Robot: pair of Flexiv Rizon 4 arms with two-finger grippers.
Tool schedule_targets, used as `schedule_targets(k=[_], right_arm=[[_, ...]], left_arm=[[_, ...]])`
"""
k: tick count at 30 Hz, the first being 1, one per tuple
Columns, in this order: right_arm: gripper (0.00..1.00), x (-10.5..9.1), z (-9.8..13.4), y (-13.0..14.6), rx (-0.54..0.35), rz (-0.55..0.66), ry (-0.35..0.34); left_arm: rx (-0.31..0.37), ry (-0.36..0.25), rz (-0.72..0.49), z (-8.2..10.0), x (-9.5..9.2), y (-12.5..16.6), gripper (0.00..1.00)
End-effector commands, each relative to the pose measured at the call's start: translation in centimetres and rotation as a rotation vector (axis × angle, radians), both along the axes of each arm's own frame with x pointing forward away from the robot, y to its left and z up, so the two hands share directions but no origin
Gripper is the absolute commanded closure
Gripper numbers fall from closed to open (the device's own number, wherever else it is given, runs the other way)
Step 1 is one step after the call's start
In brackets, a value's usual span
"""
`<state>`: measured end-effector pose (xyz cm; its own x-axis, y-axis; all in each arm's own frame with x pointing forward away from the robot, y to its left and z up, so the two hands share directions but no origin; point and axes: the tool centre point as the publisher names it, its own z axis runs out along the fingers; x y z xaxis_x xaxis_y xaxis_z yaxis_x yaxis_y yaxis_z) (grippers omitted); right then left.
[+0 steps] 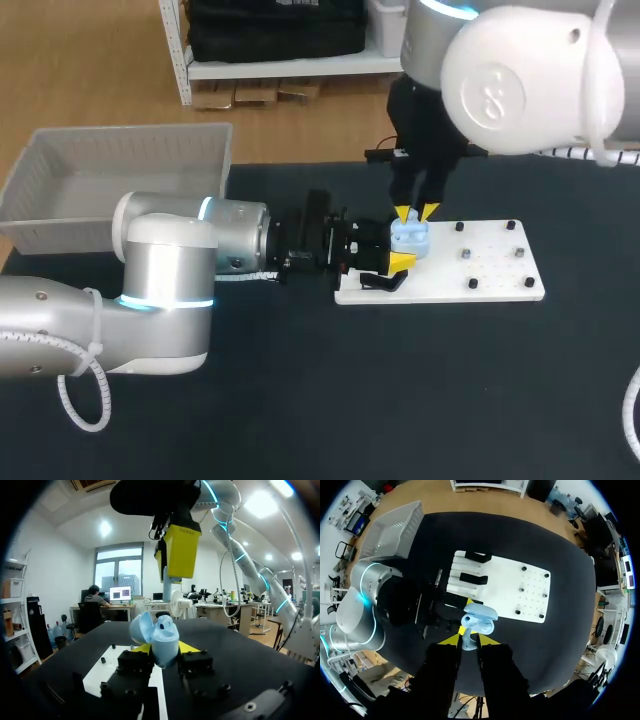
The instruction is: Pick up each earbud case from the left stands, insert the matching earbuds, close the lid, and place the case in the box.
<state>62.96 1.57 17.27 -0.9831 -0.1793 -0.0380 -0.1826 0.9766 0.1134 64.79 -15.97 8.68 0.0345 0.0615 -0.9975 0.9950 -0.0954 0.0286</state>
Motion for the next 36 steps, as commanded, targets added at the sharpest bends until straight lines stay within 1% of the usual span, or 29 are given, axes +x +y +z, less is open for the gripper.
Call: schedule_targets(k=[1,22,36], right_arm=[[1.0,0.0,-0.3,0.3,-0.002,0.003,-0.004],[1.0,-0.3,-1.5,0.6,0.006,0.04,-0.02],[1.0,-0.1,-1.9,0.4,0.003,0.056,-0.023]], left_arm=[[-0.002,-0.003,0.007,-0.1,-0.1,0.0,1.0],[-0.002,-0.003,0.007,-0.1,-0.1,0.0,1.0],[-0.002,-0.003,0.007,-0.1,-0.1,0.0,1.0]])
